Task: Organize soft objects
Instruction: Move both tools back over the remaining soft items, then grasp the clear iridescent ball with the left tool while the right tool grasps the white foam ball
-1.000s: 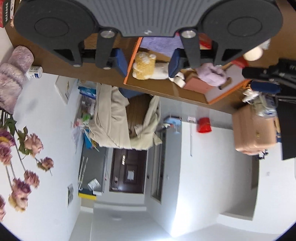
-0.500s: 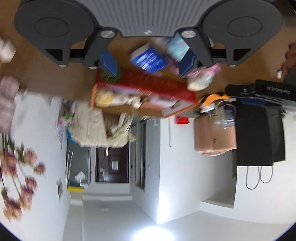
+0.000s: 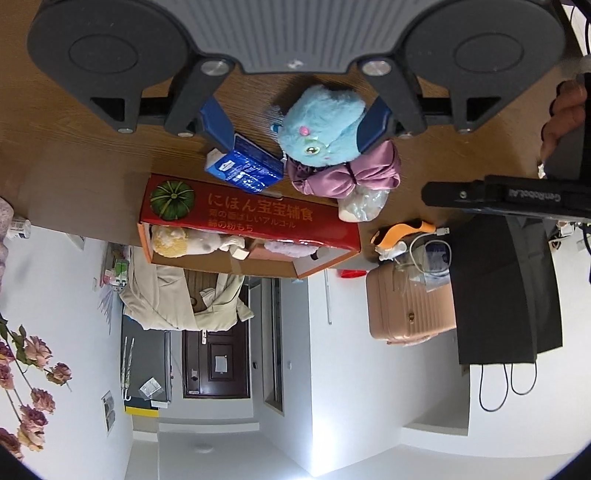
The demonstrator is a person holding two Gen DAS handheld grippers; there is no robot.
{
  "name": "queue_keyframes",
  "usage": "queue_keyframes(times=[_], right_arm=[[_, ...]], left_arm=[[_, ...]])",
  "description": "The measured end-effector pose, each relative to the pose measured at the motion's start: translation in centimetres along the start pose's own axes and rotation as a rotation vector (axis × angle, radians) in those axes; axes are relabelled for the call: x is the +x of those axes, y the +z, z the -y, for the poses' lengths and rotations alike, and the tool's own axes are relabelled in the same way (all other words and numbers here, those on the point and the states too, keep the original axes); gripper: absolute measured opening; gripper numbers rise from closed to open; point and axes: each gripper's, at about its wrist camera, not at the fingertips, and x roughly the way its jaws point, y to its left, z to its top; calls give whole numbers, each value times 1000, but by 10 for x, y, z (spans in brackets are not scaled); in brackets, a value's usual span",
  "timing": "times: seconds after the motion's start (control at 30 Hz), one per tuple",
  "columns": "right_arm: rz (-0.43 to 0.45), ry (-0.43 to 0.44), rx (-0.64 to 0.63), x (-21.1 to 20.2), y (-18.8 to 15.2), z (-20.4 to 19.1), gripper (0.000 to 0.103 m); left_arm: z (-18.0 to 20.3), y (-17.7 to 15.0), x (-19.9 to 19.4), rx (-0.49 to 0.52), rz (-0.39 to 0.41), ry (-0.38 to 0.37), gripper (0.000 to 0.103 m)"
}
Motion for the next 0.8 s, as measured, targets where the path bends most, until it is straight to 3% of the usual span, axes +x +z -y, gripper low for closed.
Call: queue_keyframes(times=[0.43, 0.5, 0.53, 0.57, 0.6, 0.67, 0.73, 0.8], right_arm=[[2, -27, 4, 60, 41, 7, 71], [11, -27, 2, 68, 50, 8, 71], [14, -20, 3, 74, 55, 9, 71], [14, -10, 6, 79, 60, 9, 71], [8, 3, 9, 86, 64, 9, 71], [-7, 36, 9, 103, 74, 6, 71], [-24, 71, 1, 119, 83, 0, 72], [-51, 118, -9, 142, 89, -8, 72]], left_arm=[[-30, 33, 94, -105, -81, -9, 82], [-31, 34, 111, -123, -114, -15, 71], [-34, 33, 118, -134, -139, -18, 46], [-36, 31, 122, -138, -162, -30, 35], [-40, 30, 121, -149, -163, -53, 34], [-47, 34, 104, -145, -124, -50, 32], [-59, 40, 74, -136, -9, -10, 32], [-79, 45, 53, -158, 48, 42, 33]])
